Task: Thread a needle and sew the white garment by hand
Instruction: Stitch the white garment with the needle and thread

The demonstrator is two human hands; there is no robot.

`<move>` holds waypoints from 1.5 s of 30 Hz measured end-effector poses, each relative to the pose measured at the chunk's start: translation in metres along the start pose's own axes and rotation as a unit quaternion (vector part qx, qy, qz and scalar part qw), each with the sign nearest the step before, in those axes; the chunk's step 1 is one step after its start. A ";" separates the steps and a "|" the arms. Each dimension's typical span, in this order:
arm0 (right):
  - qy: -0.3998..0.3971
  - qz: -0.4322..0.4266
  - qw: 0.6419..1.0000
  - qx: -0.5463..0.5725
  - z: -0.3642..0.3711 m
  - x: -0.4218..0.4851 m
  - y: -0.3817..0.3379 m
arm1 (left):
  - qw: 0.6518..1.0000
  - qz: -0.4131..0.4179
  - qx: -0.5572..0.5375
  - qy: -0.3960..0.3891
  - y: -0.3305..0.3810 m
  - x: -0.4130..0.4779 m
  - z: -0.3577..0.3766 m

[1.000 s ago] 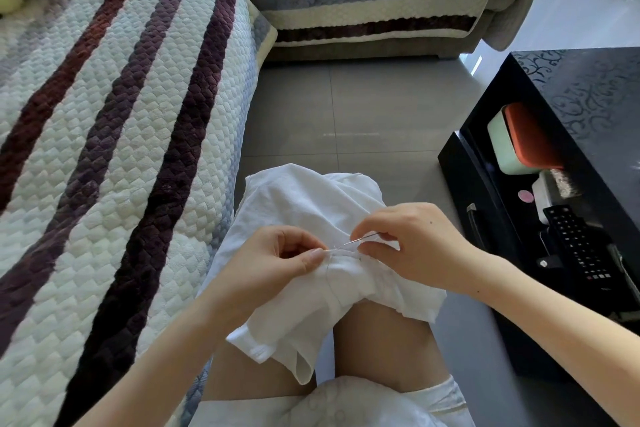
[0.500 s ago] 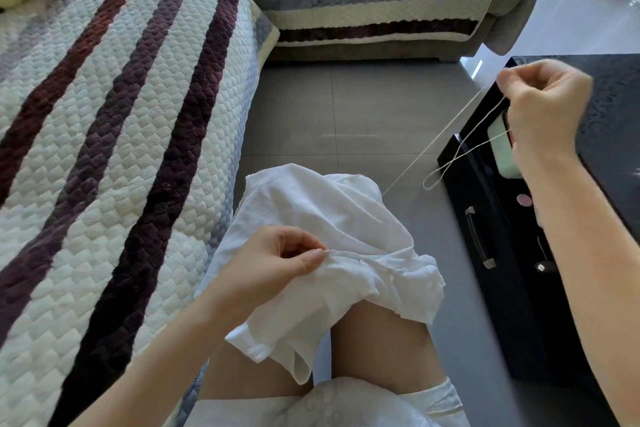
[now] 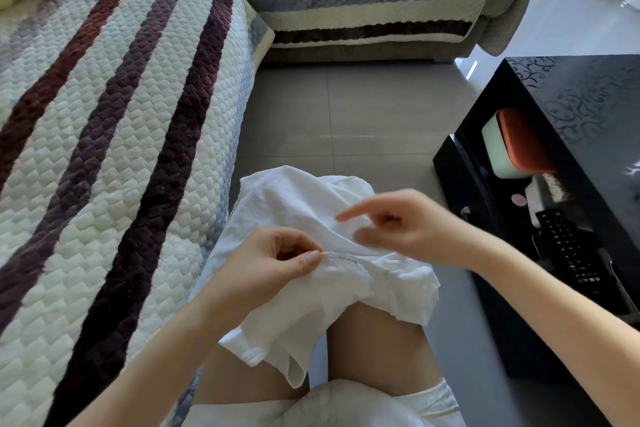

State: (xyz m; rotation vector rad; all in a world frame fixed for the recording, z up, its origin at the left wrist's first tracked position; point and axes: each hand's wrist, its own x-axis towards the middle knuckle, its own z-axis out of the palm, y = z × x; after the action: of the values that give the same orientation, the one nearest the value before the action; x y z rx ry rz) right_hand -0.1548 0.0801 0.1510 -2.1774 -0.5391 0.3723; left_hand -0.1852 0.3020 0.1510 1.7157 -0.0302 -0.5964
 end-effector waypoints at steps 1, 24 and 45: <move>-0.022 -0.012 0.998 -0.049 0.007 -0.001 -0.002 | 1.000 0.001 -0.003 -0.002 0.001 0.000 0.001; -0.038 -0.094 0.995 0.013 -0.046 -0.020 -0.043 | 0.999 0.003 -0.011 -0.032 0.002 -0.001 0.003; 0.018 0.058 0.996 0.060 0.017 -0.025 -0.016 | 0.997 0.025 0.077 -0.004 -0.003 -0.005 0.002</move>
State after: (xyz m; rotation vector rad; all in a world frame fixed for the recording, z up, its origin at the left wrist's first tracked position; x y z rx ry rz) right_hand -0.1879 0.0874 0.1554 -2.1000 -0.3628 0.4164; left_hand -0.1909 0.3029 0.1502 1.8552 -0.1277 -0.5769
